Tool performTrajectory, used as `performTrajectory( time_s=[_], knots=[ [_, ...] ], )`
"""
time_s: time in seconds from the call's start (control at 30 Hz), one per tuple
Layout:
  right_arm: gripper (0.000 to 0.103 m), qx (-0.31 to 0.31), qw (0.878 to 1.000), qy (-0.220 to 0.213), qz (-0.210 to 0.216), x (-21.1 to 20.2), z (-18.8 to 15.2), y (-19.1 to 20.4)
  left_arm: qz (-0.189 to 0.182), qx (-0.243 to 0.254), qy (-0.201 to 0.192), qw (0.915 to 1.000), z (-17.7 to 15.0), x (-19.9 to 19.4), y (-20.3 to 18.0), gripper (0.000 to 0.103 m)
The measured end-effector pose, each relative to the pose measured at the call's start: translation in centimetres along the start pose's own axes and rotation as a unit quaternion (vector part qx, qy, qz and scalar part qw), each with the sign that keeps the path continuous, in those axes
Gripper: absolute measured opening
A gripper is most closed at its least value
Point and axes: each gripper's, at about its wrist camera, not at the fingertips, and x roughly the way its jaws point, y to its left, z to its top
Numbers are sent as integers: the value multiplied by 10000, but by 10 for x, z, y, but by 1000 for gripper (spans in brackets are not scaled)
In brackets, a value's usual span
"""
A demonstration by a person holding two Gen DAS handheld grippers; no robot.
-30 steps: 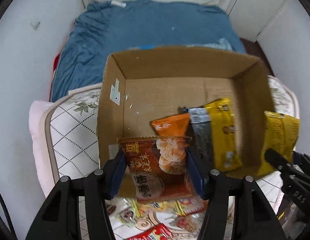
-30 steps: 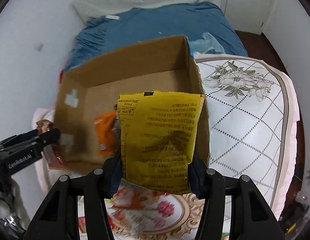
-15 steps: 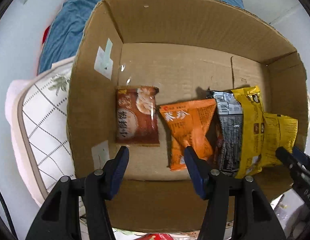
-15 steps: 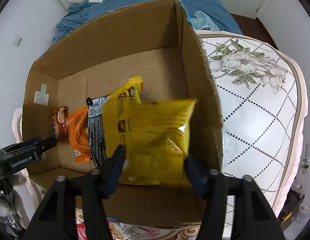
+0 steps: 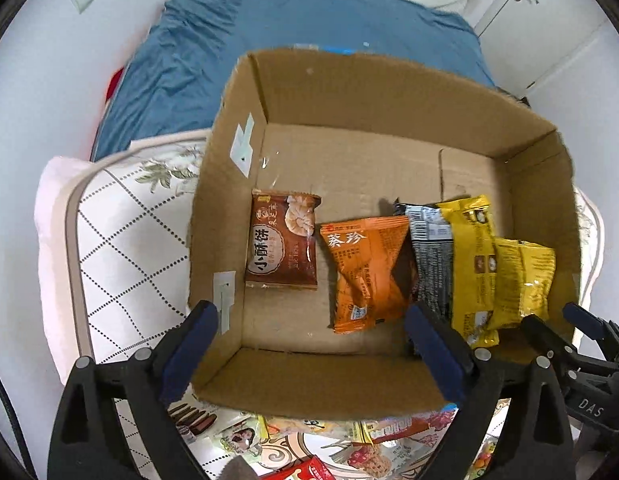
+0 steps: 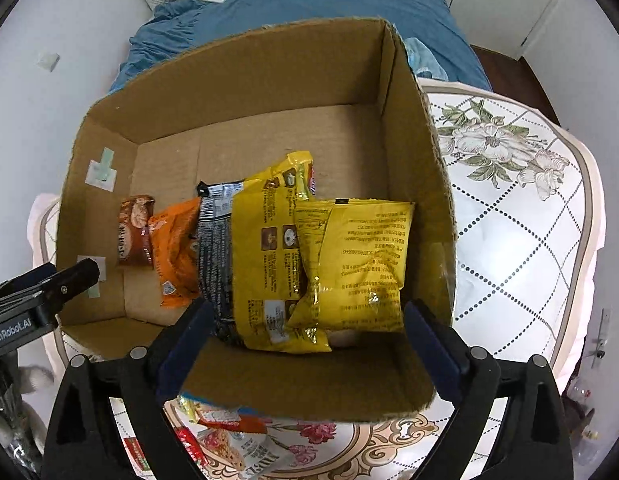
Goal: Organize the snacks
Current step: 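Lower both packets into the box and open both tools, then withdraw both tools from the box toward the remaining snacks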
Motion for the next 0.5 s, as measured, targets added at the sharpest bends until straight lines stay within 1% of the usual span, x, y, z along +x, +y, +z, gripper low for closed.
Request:
performTrajectory(
  time_s=[0.1, 0.17, 0.27, 0.4, 0.5],
  knots=[
    [99, -130, 9996, -226, -77, -16, -9, 5, -9, 33, -239, 9997, -8, -15, -2, 97],
    [99, -199, 9990, -391, -113, -28, -16, 8, 106, 87, -473, 9988, -19, -30, -4, 97],
    [99, -291, 9972, -676, -166, -47, -29, 13, 182, 80, -742, 9970, -33, -48, -3, 97],
    [99, -414, 9932, -1057, -249, -70, -47, 21, 237, 43, -1074, 9939, -55, -72, -4, 97],
    [99, -446, 9898, -1339, -183, -87, -64, 25, 317, 90, -1349, 9903, -72, -92, -8, 97]
  ],
)
